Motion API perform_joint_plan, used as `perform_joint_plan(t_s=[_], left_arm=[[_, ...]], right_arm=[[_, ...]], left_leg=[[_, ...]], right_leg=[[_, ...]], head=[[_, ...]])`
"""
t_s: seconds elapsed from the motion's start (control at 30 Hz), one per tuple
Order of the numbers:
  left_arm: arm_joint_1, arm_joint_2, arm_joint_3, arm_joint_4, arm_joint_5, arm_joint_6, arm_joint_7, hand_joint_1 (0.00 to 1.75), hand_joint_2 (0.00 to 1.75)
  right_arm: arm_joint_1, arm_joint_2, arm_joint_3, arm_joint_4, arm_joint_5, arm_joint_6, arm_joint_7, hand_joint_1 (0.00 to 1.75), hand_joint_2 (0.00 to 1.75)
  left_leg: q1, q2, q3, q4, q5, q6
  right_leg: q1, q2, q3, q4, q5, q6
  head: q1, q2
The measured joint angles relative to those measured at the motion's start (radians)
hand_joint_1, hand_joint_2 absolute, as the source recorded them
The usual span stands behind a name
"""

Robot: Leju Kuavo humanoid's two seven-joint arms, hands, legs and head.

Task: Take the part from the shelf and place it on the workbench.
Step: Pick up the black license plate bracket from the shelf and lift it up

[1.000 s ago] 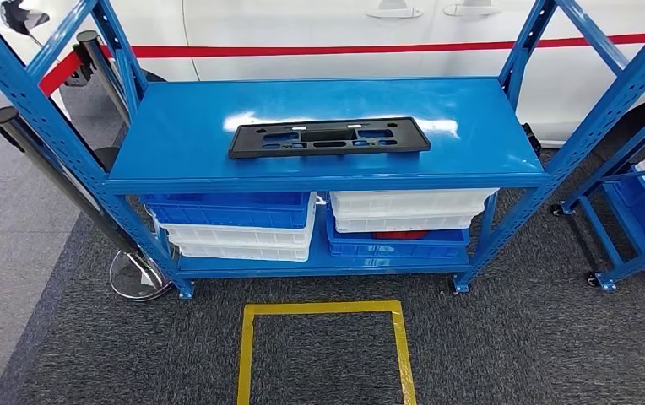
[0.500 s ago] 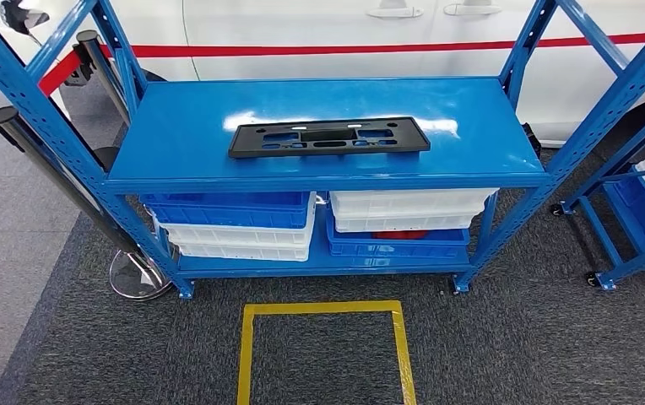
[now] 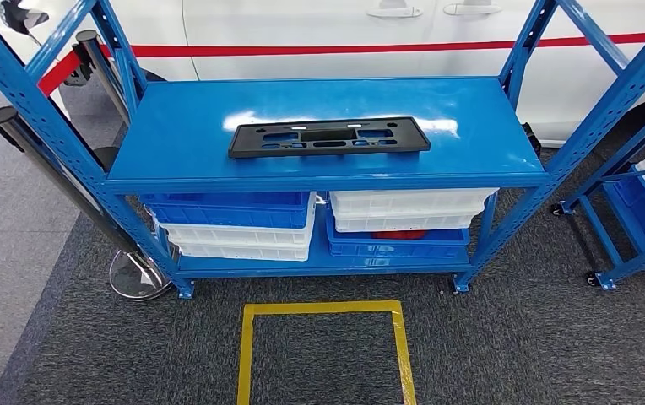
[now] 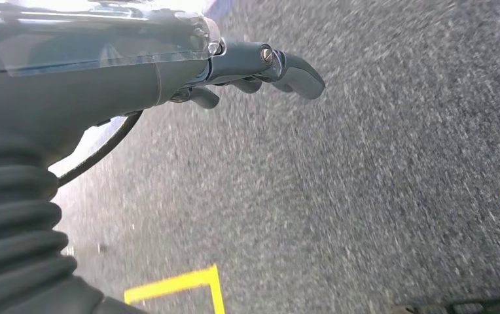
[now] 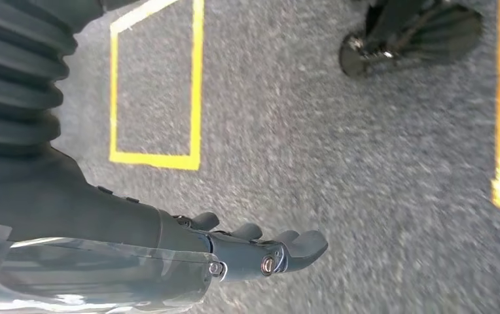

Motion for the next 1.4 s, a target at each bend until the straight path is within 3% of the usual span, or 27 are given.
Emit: perform_joint_plan(t_s=[0.1,0.37,0.57,0.73,0.9,1.0,1.23,1.4], left_arm=[[-0.008,-0.008,0.029,0.009,-0.083,0.02,0.004,0.0,1.75],[-0.029,-0.024,0.099,0.037,-0.276,0.071,0.007,0.0,1.75],[-0.038,-0.028,0.127,0.051,-0.369,0.099,0.007,0.0,1.75],[-0.039,-0.028,0.128,0.057,-0.4,0.1,0.007,0.0,1.75],[-0.04,-0.028,0.125,0.059,-0.404,0.09,0.01,0.0,1.75],[-0.041,-0.028,0.105,0.06,-0.404,0.076,0.011,0.0,1.75],[-0.061,-0.025,0.022,0.061,-0.404,0.055,-0.019,0.0,1.75],[-0.072,-0.017,-0.02,0.061,-0.404,0.019,-0.014,0.0,1.75]], right_arm=[[-0.019,0.003,0.0,0.006,0.006,-0.037,-0.052,0.0,1.75],[-0.112,0.021,-0.001,0.006,0.012,-0.114,-0.253,0.0,1.75],[-0.176,0.053,-0.01,-0.053,0.021,-0.112,-0.426,0.0,1.75],[-0.211,0.079,0.001,-0.159,0.083,-0.082,-0.479,0.0,1.75],[-0.233,0.093,0.026,-0.251,0.164,-0.072,-0.453,0.0,1.75],[-0.277,0.099,0.076,-0.295,0.297,-0.088,-0.42,0.0,1.75],[-0.633,0.141,0.348,-0.3,0.788,-0.095,-0.12,0.0,1.75],[-0.811,0.166,0.528,-0.23,1.048,0.03,0.065,0.0,1.75]], left_leg=[[0.0,0.0,0.0,0.0,0.0,0.0],[0.0,0.0,0.0,0.0,0.002,0.0],[0.0,0.0,0.0,0.0,0.002,0.0],[0.0,0.0,0.0,0.0,0.003,0.0],[0.0,0.0,-0.001,0.0,0.003,0.0],[0.0,0.002,-0.003,0.0,0.004,-0.001],[0.0,0.005,-0.013,0.001,0.015,-0.001],[0.0,0.004,-0.014,0.001,0.017,-0.002]], right_leg=[[0.0,0.0,0.0,0.0,0.0,0.0],[0.0,0.0,0.0,0.0,0.001,0.0],[0.0,0.0,0.0,0.001,0.002,0.0],[0.0,0.0,0.0,0.001,0.002,0.0],[0.0,0.0,-0.001,0.001,0.002,0.0],[0.0,0.003,-0.003,0.002,0.005,0.0],[0.0,0.005,-0.016,0.002,0.015,0.0],[0.0,0.004,-0.016,0.003,0.016,0.0]], head=[[0.0,0.0],[0.0,0.0],[0.0,0.0],[0.0,0.0],[0.0,0.0],[0.0,0.0],[0.0,0.0],[0.0,0.0]])
